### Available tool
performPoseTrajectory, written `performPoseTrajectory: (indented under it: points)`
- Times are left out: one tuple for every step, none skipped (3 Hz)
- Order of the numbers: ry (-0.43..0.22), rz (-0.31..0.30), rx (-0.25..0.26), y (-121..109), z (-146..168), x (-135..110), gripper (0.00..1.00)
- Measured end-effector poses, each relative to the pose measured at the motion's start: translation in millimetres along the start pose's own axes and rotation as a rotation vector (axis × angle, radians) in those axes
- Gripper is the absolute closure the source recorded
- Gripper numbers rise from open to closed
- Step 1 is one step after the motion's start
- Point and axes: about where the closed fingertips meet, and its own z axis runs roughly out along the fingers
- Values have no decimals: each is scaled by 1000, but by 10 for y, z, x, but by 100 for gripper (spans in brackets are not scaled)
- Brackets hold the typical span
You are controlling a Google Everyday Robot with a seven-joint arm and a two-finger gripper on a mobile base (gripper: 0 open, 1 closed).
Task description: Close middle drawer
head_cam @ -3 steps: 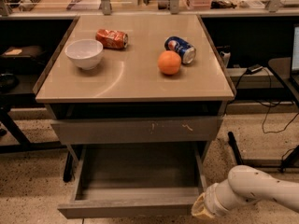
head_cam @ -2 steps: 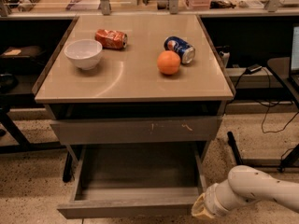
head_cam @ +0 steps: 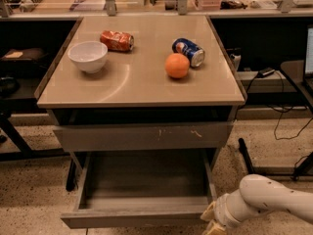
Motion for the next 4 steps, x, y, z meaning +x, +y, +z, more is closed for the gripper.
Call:
performPoseTrajectory:
  points:
    - [-10,4,9,-67,20,2,0]
    - [-59,-15,14,-346,98,-99,18]
    - [-98,-53,73,-1039,57,-272,42]
    - [-99,-71,118,-1741,-32,-453,65]
